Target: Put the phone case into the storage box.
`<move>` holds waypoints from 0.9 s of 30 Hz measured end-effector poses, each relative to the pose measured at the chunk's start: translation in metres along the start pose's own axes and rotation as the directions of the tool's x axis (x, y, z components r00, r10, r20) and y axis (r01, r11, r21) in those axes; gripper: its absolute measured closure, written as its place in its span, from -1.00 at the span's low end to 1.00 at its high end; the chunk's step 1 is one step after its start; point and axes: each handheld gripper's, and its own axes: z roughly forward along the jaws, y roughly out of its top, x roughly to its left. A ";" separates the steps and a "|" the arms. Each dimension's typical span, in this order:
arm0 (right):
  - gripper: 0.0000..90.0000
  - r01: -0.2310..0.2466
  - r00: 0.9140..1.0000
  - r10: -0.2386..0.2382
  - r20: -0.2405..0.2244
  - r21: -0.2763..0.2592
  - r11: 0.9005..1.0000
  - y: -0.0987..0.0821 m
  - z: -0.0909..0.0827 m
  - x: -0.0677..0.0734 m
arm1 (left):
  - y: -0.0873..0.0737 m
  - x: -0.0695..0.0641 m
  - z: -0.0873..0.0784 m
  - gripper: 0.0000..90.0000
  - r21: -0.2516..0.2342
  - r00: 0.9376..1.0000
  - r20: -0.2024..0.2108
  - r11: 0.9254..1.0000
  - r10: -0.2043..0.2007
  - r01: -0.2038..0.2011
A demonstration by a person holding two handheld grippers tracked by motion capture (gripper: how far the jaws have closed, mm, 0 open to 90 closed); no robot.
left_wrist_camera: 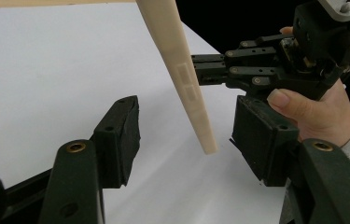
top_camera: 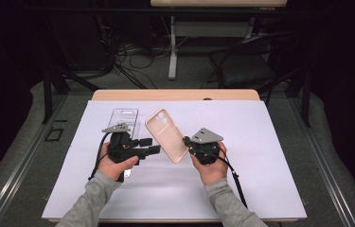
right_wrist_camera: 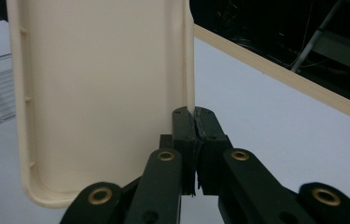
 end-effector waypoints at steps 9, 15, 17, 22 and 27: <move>0.96 0.002 1.000 -0.002 -0.005 -0.004 1.000 -0.001 0.000 0.003 | -0.001 -0.001 0.001 0.06 -0.015 1.000 -0.001 0.999 -0.028 0.028; 0.96 0.002 1.000 -0.002 -0.008 -0.006 1.000 0.000 0.000 0.005 | -0.003 0.000 0.002 0.08 -0.012 0.997 0.009 0.997 -0.075 0.075; 0.96 0.002 1.000 -0.002 -0.008 -0.007 1.000 0.000 0.000 0.005 | -0.003 0.000 0.003 0.10 -0.013 0.997 0.009 0.997 -0.076 0.076; 0.96 0.002 1.000 -0.002 -0.018 -0.009 1.000 0.000 0.001 0.008 | -0.005 -0.001 0.005 0.19 -0.004 0.995 0.019 0.995 -0.101 0.101; 0.96 0.005 1.000 -0.005 -0.027 -0.008 1.000 0.000 0.002 0.011 | -0.007 -0.002 0.008 0.28 0.014 0.993 0.017 0.993 -0.118 0.118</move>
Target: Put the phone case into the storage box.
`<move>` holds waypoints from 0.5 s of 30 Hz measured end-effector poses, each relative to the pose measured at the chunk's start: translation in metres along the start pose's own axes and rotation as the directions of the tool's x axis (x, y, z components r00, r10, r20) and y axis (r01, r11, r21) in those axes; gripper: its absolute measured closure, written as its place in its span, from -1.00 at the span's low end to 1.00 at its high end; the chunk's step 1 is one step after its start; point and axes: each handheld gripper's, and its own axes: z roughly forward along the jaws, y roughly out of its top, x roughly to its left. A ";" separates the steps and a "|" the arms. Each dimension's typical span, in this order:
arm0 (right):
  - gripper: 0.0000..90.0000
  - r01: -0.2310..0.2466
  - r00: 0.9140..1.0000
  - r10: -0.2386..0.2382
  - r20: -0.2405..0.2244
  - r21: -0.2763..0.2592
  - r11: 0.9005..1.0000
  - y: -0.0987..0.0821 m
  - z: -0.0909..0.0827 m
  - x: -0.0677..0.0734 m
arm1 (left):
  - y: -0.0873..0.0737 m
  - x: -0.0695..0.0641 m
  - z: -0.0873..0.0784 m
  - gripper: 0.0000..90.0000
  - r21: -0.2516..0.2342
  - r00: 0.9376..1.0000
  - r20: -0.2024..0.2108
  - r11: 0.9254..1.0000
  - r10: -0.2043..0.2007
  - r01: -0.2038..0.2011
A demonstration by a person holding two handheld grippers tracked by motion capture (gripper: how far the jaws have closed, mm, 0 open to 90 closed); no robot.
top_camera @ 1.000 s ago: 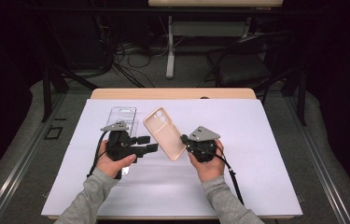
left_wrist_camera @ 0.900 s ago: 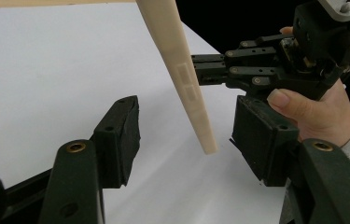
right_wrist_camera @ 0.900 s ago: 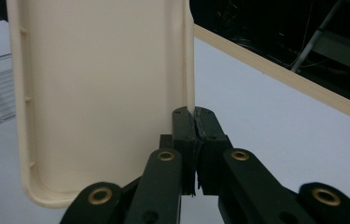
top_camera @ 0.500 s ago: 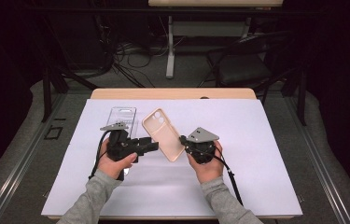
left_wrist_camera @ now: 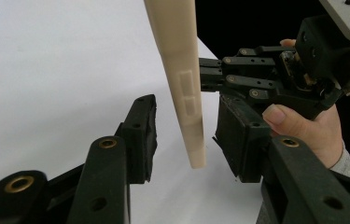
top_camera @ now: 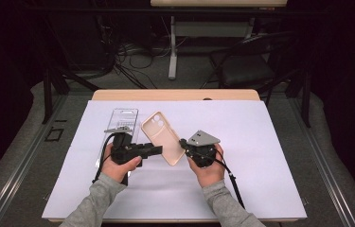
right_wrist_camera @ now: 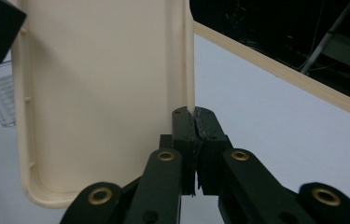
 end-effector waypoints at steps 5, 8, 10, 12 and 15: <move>0.96 -0.002 1.000 0.002 -0.008 -0.001 1.000 0.000 0.000 0.002 | -0.001 -0.001 0.001 0.36 -0.006 1.000 -0.009 1.000 -0.001 0.001; 0.96 -0.003 1.000 0.003 -0.014 -0.001 1.000 0.000 0.001 0.003 | -0.001 -0.001 0.001 0.40 -0.007 1.000 0.000 1.000 -0.018 0.018; 0.96 -0.001 1.000 0.001 -0.016 0.000 1.000 0.000 0.001 0.003 | -0.001 -0.001 0.001 0.42 -0.007 1.000 -0.002 1.000 -0.016 0.016; 0.96 0.000 1.000 0.000 -0.018 -0.001 1.000 0.000 0.001 0.004 | -0.002 -0.002 0.002 0.45 -0.008 1.000 -0.007 1.000 -0.018 0.018; 0.96 -0.002 1.000 0.002 -0.023 -0.003 1.000 0.000 0.001 0.005 | -0.002 -0.002 0.002 0.48 -0.002 1.000 -0.009 1.000 -0.024 0.024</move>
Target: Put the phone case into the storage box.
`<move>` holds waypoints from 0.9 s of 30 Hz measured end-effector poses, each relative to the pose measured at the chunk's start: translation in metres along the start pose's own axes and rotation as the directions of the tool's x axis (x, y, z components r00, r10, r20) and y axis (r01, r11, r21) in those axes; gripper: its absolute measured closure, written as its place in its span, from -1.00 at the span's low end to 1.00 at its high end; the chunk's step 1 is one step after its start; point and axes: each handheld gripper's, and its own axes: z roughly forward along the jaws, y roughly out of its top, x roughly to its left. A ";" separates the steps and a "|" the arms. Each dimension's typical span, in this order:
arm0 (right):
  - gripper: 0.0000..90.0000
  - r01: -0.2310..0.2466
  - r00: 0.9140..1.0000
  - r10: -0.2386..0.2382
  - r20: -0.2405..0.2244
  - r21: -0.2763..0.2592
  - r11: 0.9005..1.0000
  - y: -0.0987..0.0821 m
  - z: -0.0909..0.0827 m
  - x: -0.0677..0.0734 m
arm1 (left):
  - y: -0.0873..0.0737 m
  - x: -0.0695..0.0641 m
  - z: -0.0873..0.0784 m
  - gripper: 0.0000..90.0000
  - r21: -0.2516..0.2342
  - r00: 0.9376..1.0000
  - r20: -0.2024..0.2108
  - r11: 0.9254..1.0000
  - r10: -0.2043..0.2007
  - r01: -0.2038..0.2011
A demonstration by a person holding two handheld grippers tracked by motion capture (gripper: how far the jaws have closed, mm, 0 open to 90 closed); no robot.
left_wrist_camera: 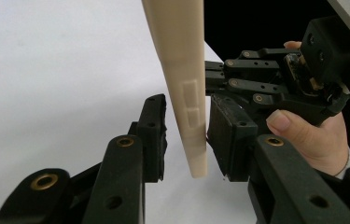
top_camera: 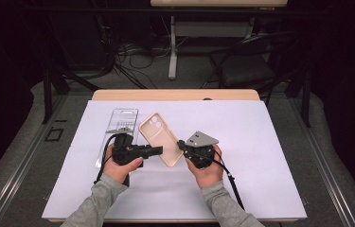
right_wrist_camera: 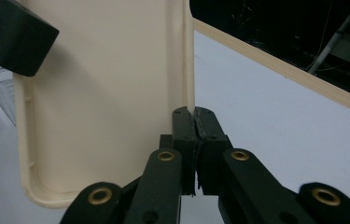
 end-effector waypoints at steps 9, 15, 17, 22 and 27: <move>0.96 0.001 1.000 -0.001 -0.010 -0.003 1.000 0.000 0.000 0.002 | -0.001 0.000 0.001 0.58 0.008 1.000 0.007 1.000 -0.025 0.025; 0.96 0.003 1.000 -0.003 -0.014 -0.003 1.000 0.000 0.001 0.003 | -0.001 -0.001 0.001 0.63 0.013 0.999 0.006 0.999 -0.042 0.041; 0.96 0.002 1.000 -0.003 -0.015 -0.004 1.000 0.000 0.001 0.003 | -0.001 0.000 0.001 0.64 0.016 0.999 0.005 0.999 -0.044 0.044; 0.96 0.003 1.000 -0.004 -0.015 -0.006 1.000 0.000 0.001 0.004 | 0.000 0.000 0.000 0.67 0.019 0.998 0.007 0.998 -0.063 0.063; 0.96 0.003 1.000 -0.003 -0.014 -0.005 1.000 0.000 0.001 0.004 | -0.001 0.001 0.000 0.69 0.019 0.997 0.008 0.996 -0.082 0.082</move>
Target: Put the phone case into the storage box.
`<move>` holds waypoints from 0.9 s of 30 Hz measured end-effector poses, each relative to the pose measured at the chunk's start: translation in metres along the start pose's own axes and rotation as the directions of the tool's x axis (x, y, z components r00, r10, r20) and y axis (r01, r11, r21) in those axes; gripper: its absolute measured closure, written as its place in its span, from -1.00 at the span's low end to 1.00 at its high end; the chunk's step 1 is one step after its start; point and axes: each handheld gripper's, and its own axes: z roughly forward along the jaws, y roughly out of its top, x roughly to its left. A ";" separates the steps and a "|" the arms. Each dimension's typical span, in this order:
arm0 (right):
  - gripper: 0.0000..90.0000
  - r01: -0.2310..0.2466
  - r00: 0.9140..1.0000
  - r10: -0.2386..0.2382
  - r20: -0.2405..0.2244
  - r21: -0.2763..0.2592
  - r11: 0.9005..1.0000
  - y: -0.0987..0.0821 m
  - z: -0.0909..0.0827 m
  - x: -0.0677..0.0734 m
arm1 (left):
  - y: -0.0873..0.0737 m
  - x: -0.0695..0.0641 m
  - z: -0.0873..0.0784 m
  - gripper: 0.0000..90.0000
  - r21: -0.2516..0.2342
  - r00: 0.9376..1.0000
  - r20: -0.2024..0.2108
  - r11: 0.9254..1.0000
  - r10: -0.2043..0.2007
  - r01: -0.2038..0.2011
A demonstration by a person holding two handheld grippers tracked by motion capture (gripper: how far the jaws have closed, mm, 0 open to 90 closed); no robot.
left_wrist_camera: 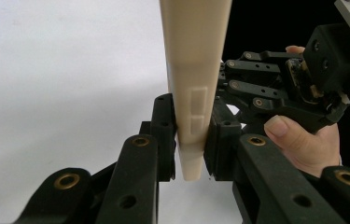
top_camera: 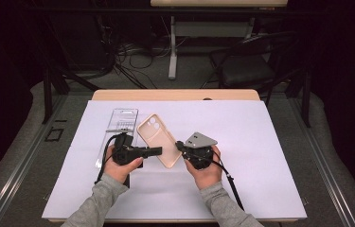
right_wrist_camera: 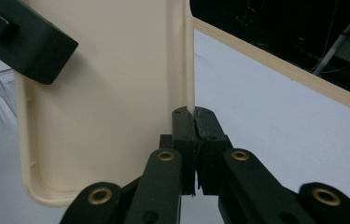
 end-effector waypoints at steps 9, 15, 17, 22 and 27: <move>0.96 0.000 1.000 0.000 -0.002 0.000 1.000 0.000 0.000 0.000 | 0.000 0.000 0.000 0.74 0.001 1.000 -0.009 1.000 -0.012 0.012; 0.96 0.000 1.000 0.000 -0.003 0.000 1.000 0.000 0.001 0.001 | 0.000 0.000 -0.001 0.75 0.000 1.000 -0.012 1.000 -0.025 0.025; 0.96 0.001 1.000 -0.001 -0.002 0.001 1.000 -0.001 0.001 0.001 | 0.000 0.000 -0.001 0.75 0.002 1.000 -0.011 1.000 -0.028 0.028; 0.96 -0.001 1.000 0.001 -0.003 -0.002 1.000 0.000 0.001 0.001 | 0.000 0.000 -0.001 0.76 -0.004 0.999 -0.011 0.999 -0.035 0.035; 0.95 -0.005 1.000 0.005 -0.006 -0.001 1.000 0.000 0.001 0.001 | -0.001 0.000 -0.001 0.76 -0.003 0.999 -0.009 0.999 -0.041 0.041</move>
